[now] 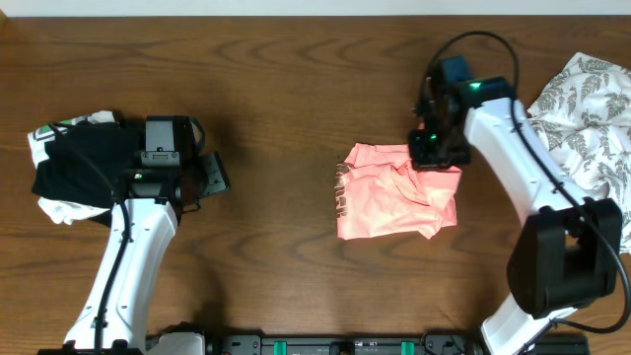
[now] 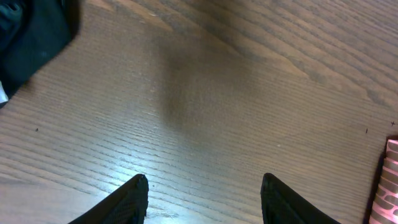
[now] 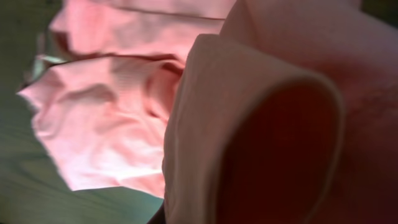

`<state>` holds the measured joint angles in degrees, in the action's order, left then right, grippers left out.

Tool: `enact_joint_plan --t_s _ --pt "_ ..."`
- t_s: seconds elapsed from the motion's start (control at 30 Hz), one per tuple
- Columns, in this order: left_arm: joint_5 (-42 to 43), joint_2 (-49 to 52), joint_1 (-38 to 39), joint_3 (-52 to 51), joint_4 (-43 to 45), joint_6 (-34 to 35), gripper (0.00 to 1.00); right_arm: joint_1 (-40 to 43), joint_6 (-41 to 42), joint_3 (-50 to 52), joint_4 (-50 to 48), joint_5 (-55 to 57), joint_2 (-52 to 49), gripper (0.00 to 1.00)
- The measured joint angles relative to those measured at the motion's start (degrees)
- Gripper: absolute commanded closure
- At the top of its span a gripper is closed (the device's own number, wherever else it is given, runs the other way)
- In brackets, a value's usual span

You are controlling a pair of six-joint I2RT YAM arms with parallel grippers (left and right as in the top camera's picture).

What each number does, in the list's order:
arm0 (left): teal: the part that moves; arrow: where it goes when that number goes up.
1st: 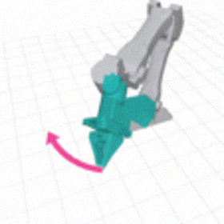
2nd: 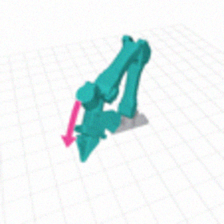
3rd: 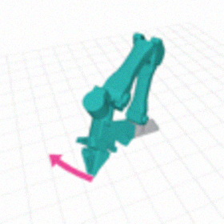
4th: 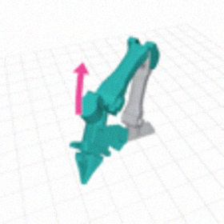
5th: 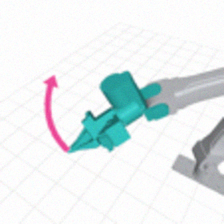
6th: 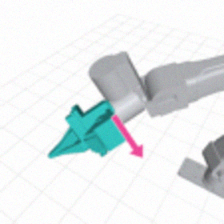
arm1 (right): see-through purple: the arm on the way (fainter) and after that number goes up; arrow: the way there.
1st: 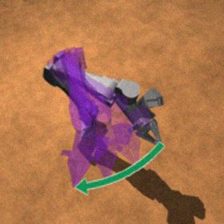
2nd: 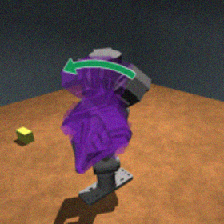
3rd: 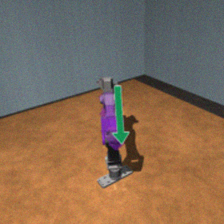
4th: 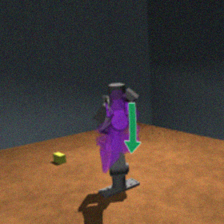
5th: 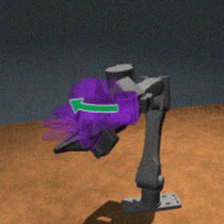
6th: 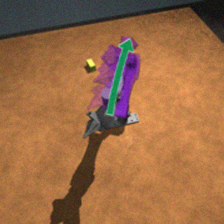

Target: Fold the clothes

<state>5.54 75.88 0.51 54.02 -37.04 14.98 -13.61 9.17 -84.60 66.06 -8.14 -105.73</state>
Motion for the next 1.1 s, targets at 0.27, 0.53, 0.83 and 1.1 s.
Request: enact_joint_plan --t_s 0.27,0.53,0.83,1.1 --pt "0.02 0.26 0.0 -0.02 0.0 0.0 0.41 -7.45 1.36 0.0 -5.11 0.07 0.0 0.99" --pt "0.0 0.31 0.0 0.0 0.0 0.0 0.41 -13.73 1.09 0.0 -10.08 0.07 0.0 0.99" --pt "0.02 0.31 0.0 -0.02 0.0 0.0 0.41 -15.98 -0.17 0.0 -11.04 0.96 0.0 0.99" --pt "2.69 0.31 0.02 0.0 -0.15 0.0 0.41 -10.29 -0.46 -2.32 -11.1 3.3 -0.02 0.99"
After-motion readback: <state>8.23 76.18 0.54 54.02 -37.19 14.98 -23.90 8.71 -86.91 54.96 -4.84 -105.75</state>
